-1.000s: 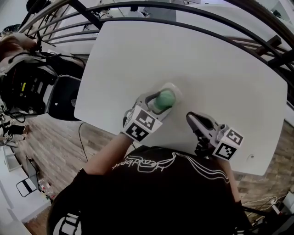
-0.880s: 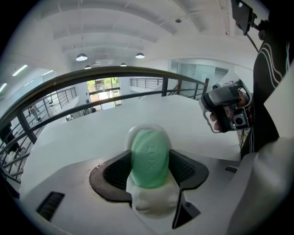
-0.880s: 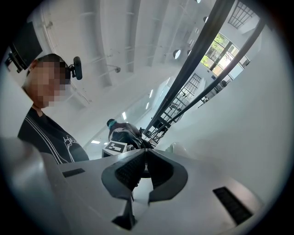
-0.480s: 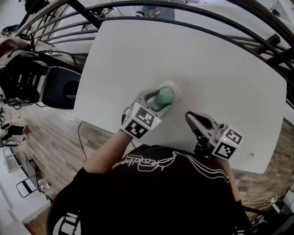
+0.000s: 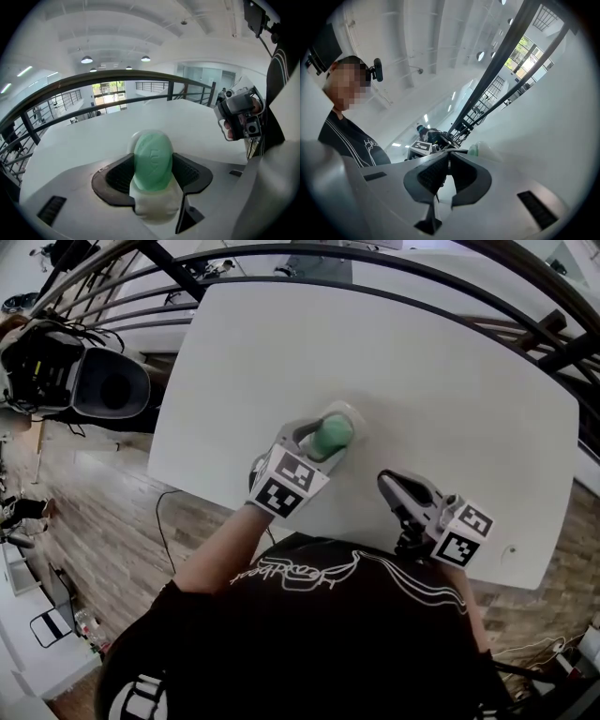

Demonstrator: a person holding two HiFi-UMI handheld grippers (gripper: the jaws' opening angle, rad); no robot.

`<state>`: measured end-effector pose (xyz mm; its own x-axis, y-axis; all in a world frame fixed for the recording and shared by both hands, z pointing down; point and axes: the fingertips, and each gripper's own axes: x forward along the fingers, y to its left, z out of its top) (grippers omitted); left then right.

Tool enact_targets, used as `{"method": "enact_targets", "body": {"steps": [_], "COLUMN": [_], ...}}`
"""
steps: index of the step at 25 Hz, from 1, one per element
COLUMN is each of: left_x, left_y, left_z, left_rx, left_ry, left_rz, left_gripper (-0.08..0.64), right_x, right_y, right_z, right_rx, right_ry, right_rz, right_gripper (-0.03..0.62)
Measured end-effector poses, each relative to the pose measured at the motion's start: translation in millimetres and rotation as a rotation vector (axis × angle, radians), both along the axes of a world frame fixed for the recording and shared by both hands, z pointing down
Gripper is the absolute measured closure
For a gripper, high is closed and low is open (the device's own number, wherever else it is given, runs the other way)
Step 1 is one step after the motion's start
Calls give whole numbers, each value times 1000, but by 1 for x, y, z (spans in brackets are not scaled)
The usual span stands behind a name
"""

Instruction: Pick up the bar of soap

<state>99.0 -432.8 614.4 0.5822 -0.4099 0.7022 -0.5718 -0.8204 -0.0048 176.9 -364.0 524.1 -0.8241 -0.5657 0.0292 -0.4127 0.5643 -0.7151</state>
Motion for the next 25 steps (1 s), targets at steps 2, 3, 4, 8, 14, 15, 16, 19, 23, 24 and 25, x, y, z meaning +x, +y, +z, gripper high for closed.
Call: {"method": "enact_targets", "body": {"steps": [2, 3, 4, 8, 14, 15, 16, 19, 23, 24, 25], "left_x": [-2, -3, -5, -9, -17, -17, -17, -10, -15, -17, -18], "left_y": [5, 4, 2, -1, 10, 12, 15, 25, 40, 46, 52], "left_z": [8, 9, 9, -23, -85, -94, -101, -128, -171, -181, -190], "left_rx": [28, 41, 50, 68, 74, 75, 75, 104, 140, 145, 148], "left_ry": [16, 27, 38, 100, 233, 247, 258, 305, 361, 375, 391], "left_rz": [-4, -9, -16, -56, -82, -79, -76, -55, -40, -38, -35], "left_gripper": [299, 299, 299, 299, 299, 299, 299, 299, 299, 299, 299], "right_x": [-4, -5, -7, -9, -20, -20, -19, -13, -19, -21, -22], "right_y": [10, 12, 12, 11, 11, 9, 8, 7, 9, 11, 14], "right_z": [15, 21, 24, 10, -34, -41, -48, -66, -97, -105, -113], "right_rx": [4, 7, 11, 24, 85, 102, 118, 160, 214, 230, 246], "right_ry": [0, 1, 3, 17, 59, 72, 82, 98, 115, 123, 130], "right_rz": [2, 3, 4, 2, -13, -14, -14, -6, 0, 0, 1], "right_gripper": [574, 574, 574, 574, 574, 574, 574, 574, 574, 574, 574]}}
